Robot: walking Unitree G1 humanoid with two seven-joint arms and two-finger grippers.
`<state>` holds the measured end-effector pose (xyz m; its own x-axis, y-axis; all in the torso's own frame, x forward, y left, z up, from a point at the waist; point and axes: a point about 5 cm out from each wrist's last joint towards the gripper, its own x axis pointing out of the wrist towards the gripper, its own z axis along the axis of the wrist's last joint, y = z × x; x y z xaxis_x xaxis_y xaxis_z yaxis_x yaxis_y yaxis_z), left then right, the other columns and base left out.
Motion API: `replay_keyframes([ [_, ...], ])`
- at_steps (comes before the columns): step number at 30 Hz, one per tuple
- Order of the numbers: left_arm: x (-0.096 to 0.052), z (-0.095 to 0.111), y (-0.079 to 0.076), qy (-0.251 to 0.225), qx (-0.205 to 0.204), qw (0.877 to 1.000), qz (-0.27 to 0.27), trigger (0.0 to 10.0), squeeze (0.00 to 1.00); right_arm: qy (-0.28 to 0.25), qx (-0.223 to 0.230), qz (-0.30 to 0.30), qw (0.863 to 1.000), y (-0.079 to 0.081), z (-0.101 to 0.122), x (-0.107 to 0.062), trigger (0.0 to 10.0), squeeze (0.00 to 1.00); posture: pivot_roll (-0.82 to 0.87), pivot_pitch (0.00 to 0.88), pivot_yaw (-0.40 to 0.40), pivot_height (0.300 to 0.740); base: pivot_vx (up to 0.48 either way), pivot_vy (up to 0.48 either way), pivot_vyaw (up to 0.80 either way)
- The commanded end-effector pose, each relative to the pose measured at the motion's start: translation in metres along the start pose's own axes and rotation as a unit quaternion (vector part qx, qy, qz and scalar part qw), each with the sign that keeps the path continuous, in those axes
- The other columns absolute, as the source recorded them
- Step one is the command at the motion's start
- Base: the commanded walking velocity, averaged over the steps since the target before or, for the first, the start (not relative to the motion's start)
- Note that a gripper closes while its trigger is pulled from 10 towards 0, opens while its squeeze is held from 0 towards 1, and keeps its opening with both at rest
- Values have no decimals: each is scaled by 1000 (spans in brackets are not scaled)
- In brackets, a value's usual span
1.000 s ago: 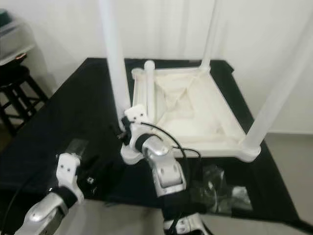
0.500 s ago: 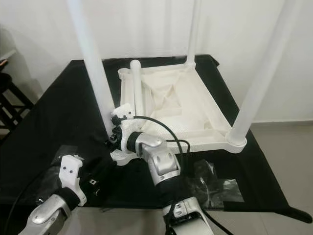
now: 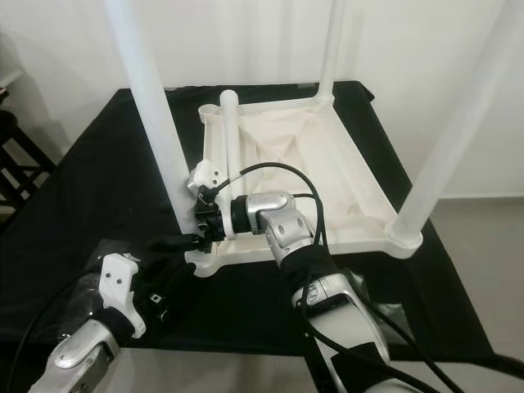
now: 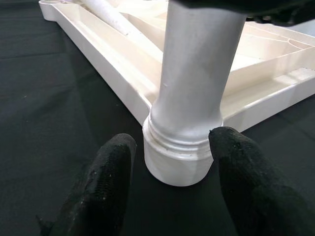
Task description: Building children table
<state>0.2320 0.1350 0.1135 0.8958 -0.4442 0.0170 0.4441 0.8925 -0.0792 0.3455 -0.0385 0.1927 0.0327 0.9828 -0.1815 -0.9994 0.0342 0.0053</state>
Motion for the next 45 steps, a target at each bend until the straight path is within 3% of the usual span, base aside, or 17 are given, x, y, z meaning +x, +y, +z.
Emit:
replay_keyframes([
  [1,-3,-5,1,12,-1,1000,5,10000,0,10,9,31,999,5,-6,10,0,0,5,48,49,740,0,0,0],
  [12,-4,-4,0,11,-4,1000,4,10000,0,-11,27,-33,999,11,-27,-7,0,0,-7,67,52,740,0,0,0],
  [13,-6,-3,1,10,-4,1000,4,10000,0,-14,46,-157,986,9,-33,1,0,0,-8,74,42,740,0,0,0],
  [14,-6,-3,1,10,-4,1000,4,10000,0,-10,94,-321,942,3,-42,3,0,0,-8,74,42,740,0,0,0],
  [16,-7,-2,2,11,-3,1000,5,10000,0,21,140,-410,901,33,-58,13,0,0,-27,83,68,740,0,0,0],
  [24,-6,-3,3,14,-3,1000,3,10000,0,26,126,-386,914,28,-50,14,0,0,-19,68,55,740,0,0,0],
  [25,-6,-3,3,12,-1,1000,5,10000,0,24,128,-379,916,26,-45,17,10000,0,-16,67,54,740,0,0,0],
  [29,-6,-3,3,12,1,1000,7,10000,0,-6,131,-343,930,25,-35,23,10000,0,-16,67,54,740,0,0,0],
  [30,-6,-3,3,12,1,1000,7,10000,0,-29,128,-328,936,25,-26,24,10000,906,-13,61,52,740,0,0,0],
  [32,-5,-4,3,13,0,1000,6,10000,0,-53,123,-302,944,24,-17,26,10000,1000,-13,59,53,740,0,0,0],
  [34,-5,-5,2,14,-1,1000,5,10000,0,-85,89,-240,963,26,2,23,10000,1000,-12,52,54,740,0,0,0],
  [35,-4,-5,2,14,-2,1000,4,10000,0,-89,50,-138,985,28,14,16,10000,1000,-10,45,53,740,0,0,0],
  [37,-4,-5,2,15,-2,1000,4,10000,0,-85,38,-111,989,28,16,14,10000,1000,-10,45,53,740,0,0,0],
  [38,-3,-6,2,15,-2,1000,4,10000,0,-68,9,-78,995,27,15,11,10000,765,-8,43,51,740,0,0,0],
  [39,-3,-6,2,15,-2,1000,4,10000,0,-68,9,-78,995,27,15,11,10000,765,-8,43,51,740,0,0,0],
  [40,-3,-6,2,15,-2,1000,4,10000,0,-51,-1,-46,998,23,12,9,10000,0,-1,34,45,740,0,0,0],
  [45,-2,-6,2,15,1,1000,6,10000,0,-21,-14,-6,1000,14,5,9,10000,0,16,28,48,740,0,0,0],
])
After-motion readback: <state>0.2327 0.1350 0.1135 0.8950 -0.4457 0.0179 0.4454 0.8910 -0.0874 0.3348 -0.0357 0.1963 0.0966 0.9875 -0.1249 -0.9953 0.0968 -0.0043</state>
